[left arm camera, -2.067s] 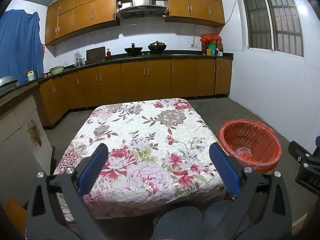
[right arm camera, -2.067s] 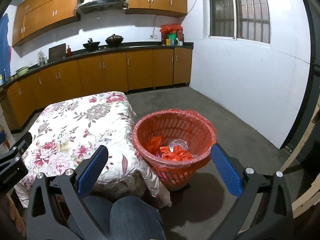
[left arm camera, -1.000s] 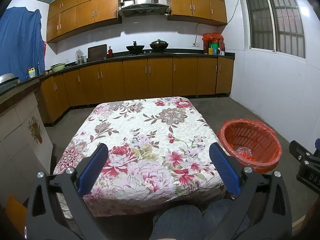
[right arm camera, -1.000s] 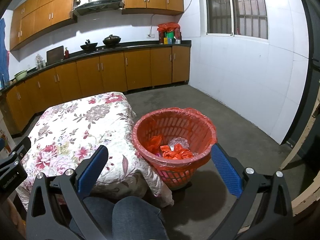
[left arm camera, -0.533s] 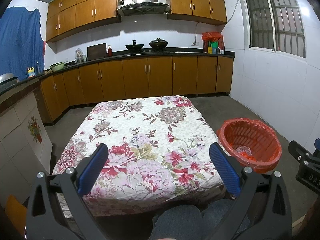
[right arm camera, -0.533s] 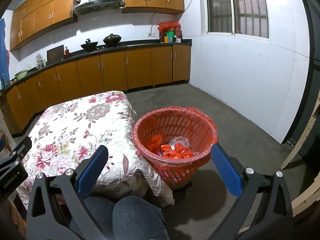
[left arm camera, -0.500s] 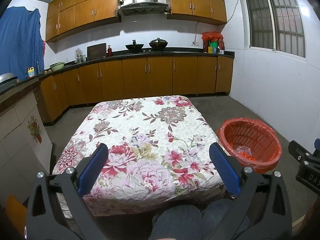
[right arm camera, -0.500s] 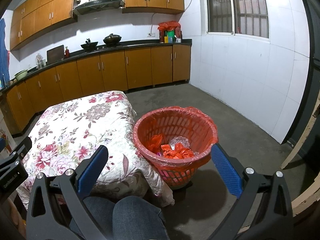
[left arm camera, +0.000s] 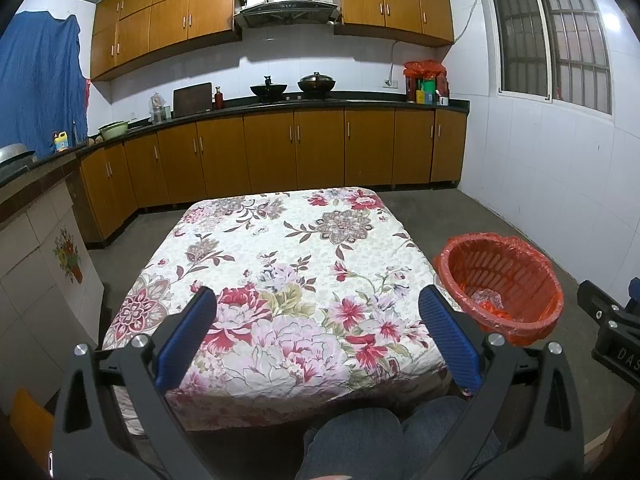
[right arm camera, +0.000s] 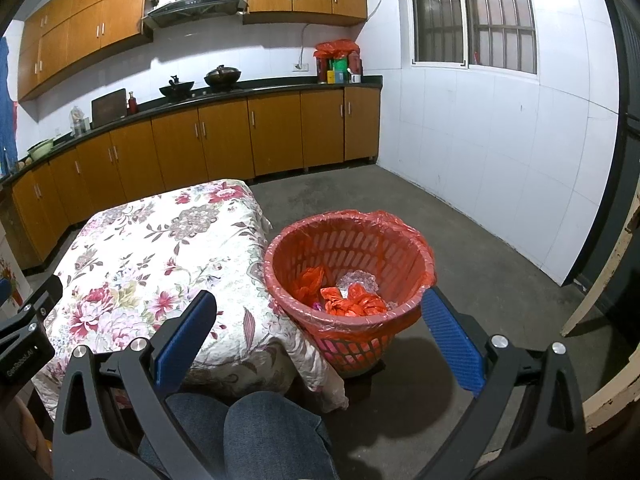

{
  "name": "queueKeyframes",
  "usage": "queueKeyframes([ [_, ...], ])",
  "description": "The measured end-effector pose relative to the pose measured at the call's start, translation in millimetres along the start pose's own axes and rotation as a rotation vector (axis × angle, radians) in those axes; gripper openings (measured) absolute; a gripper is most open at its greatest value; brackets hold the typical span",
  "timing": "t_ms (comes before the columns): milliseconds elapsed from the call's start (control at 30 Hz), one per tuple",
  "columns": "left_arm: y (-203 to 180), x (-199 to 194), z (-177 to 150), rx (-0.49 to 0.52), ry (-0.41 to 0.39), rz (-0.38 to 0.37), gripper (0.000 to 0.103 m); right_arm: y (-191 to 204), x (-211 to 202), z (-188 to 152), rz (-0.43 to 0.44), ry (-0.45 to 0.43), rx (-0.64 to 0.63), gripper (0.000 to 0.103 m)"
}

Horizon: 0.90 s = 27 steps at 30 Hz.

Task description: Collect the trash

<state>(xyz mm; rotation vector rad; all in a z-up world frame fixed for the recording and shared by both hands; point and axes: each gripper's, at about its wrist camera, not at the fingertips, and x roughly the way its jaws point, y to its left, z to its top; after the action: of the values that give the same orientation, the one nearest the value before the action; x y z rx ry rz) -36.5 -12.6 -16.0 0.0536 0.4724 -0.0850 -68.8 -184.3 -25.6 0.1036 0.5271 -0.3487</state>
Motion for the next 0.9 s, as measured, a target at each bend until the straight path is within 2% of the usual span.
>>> queueKeyframes([
  [900,-2.1,4.8,-0.1,0.002,0.015,0.006,0.099,-4.3,5.3,-5.8,-0.001,0.012,0.004,0.101],
])
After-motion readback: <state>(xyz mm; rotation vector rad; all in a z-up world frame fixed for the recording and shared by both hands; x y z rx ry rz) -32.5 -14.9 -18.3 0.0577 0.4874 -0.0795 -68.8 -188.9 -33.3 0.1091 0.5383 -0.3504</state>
